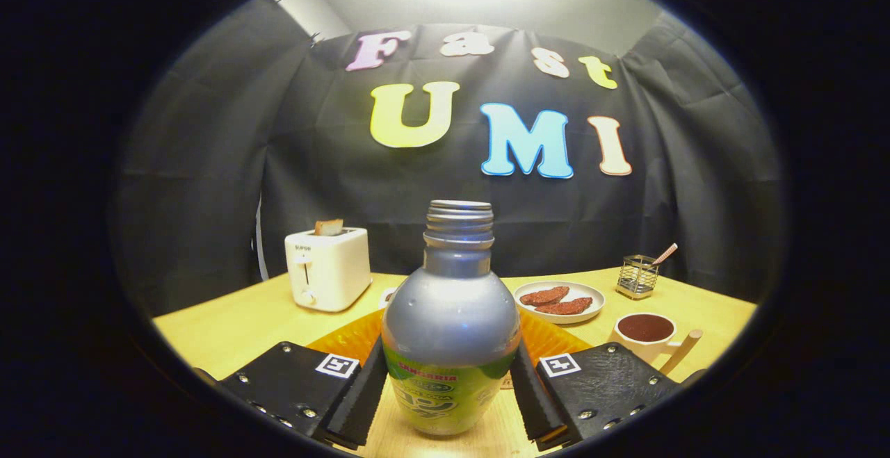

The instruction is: Take the bottle from table, then pour the juice into the cup, finally place the bottle on the coaster

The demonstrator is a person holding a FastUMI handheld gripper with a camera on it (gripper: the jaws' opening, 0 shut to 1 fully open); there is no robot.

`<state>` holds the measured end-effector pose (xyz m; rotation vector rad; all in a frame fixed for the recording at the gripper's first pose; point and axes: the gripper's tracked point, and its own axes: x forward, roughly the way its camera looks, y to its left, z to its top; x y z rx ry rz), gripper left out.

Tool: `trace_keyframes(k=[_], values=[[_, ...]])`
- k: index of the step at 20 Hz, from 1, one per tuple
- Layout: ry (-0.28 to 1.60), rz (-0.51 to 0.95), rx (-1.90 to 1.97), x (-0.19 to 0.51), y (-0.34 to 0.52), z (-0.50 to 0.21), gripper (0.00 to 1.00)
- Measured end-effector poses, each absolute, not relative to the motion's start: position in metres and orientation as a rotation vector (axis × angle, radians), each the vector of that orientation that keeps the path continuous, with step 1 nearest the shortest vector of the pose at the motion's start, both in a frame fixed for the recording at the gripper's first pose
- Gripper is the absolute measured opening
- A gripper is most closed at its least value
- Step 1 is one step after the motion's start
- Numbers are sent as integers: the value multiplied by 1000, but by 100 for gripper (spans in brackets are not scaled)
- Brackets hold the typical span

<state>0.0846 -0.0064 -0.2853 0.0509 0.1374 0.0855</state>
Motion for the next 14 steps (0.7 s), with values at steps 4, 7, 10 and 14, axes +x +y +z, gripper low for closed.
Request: trace_keyframes(k=[4, 7, 10, 14], values=[[168, 24, 229, 99, -42, -296, 80], [172, 28, 383, 108, -51, -297, 80], [161, 53, 533, 115, -51, -292, 80], [163, 40, 698, 118, -51, -290, 79]])
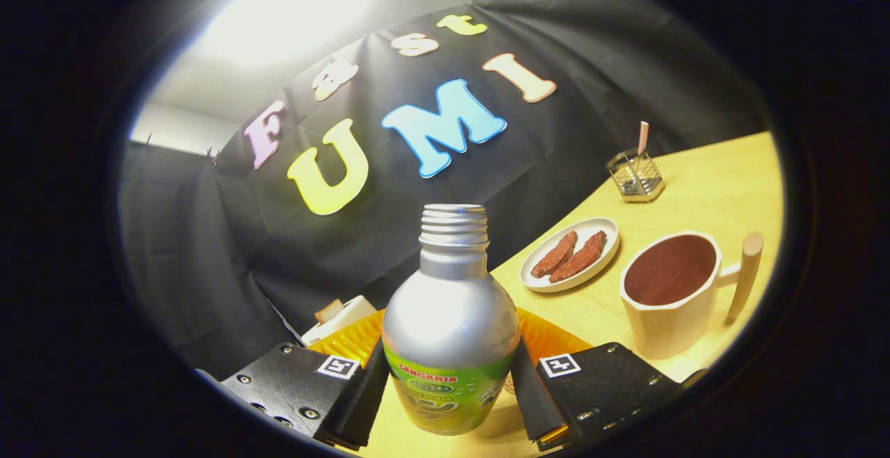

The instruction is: Take the bottle from table, then pour the juice into the cup, finally place the bottle on the coaster

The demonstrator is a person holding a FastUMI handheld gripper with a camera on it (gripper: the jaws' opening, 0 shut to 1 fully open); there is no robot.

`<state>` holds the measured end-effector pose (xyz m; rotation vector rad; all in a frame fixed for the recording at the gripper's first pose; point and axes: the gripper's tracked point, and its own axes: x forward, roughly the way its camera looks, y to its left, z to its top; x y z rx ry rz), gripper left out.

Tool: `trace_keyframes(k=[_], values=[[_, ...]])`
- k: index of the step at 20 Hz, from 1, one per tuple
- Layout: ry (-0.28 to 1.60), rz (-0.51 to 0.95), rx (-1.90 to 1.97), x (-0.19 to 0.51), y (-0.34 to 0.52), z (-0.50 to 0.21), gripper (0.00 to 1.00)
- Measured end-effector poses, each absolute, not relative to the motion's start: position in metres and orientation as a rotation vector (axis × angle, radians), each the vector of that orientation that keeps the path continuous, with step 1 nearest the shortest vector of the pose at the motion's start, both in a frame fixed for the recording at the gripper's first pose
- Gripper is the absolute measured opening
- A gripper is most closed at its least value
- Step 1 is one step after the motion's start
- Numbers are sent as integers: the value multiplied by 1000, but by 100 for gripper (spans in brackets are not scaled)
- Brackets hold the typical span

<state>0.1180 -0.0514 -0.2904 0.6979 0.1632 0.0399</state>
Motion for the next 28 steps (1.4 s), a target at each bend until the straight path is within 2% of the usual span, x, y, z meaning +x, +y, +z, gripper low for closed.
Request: trace_keyframes(k=[13, 28], values=[[47, 40, 1267, 133, -59, -255, 79], [-28, 20, 1589, 144, -74, -243, 79]])
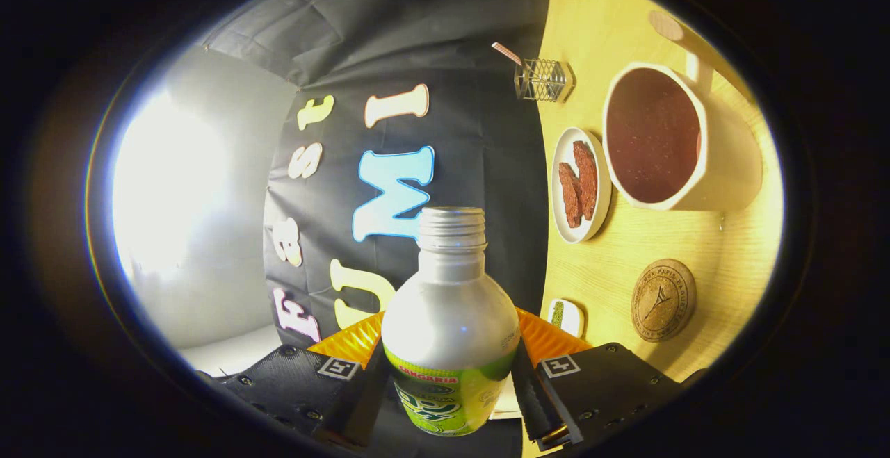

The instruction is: Take the bottle from table, then pour the juice into the cup, finally place the bottle on the coaster

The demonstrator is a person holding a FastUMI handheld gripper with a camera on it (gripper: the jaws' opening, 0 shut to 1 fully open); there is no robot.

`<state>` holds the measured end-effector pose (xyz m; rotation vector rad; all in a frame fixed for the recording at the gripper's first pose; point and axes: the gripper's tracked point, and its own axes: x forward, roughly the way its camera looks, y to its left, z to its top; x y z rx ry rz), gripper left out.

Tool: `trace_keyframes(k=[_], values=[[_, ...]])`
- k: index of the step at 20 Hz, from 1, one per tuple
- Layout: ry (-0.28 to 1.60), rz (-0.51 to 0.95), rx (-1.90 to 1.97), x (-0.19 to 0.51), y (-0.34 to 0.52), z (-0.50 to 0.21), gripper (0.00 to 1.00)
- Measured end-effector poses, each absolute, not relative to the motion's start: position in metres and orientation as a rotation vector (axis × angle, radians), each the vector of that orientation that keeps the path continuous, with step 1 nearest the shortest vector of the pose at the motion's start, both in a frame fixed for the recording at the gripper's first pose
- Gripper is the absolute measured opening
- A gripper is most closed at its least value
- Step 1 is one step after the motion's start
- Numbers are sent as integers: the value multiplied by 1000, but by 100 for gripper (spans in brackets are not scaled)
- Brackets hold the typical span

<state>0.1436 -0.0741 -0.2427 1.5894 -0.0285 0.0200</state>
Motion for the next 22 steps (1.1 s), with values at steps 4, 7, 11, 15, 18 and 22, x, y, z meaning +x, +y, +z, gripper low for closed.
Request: trace_keyframes(k=[4, 7, 11, 15, 18, 22], values=[[-48, 21, 1656, 145, -77, -245, 79], [-55, 19, 1685, 145, -78, -245, 79], [-58, -4, 1721, 148, -81, -250, 79], [-79, -8, 1761, 150, -86, -251, 79], [-81, -9, 1760, 150, -86, -252, 79], [-86, -2, 1771, 152, -85, -249, 79]])
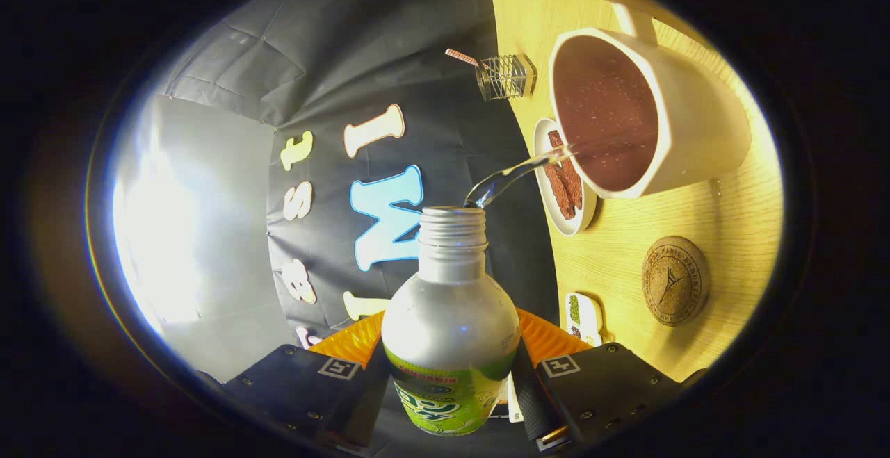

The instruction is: Take the bottle from table, then pour the juice into the cup, finally place the bottle on the coaster

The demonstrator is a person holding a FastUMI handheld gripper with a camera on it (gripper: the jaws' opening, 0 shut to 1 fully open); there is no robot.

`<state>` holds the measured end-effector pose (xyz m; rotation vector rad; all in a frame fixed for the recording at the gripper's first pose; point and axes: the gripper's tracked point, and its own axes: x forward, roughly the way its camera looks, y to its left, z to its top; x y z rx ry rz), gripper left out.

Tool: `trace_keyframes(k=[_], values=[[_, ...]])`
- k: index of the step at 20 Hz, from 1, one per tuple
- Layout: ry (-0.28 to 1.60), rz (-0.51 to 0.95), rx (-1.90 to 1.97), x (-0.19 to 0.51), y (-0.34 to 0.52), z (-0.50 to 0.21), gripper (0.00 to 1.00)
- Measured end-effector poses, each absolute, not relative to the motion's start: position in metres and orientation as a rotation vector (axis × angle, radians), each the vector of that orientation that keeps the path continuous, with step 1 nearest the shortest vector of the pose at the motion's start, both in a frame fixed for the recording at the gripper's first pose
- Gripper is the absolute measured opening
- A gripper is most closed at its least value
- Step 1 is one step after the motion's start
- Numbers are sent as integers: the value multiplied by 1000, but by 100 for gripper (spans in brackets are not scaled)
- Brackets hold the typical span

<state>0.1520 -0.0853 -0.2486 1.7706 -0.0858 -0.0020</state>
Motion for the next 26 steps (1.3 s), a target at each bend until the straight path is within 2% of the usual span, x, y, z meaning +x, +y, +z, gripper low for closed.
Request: trace_keyframes(k=[26], values=[[-160, -8, 1920, 146, -92, -231, 79]])
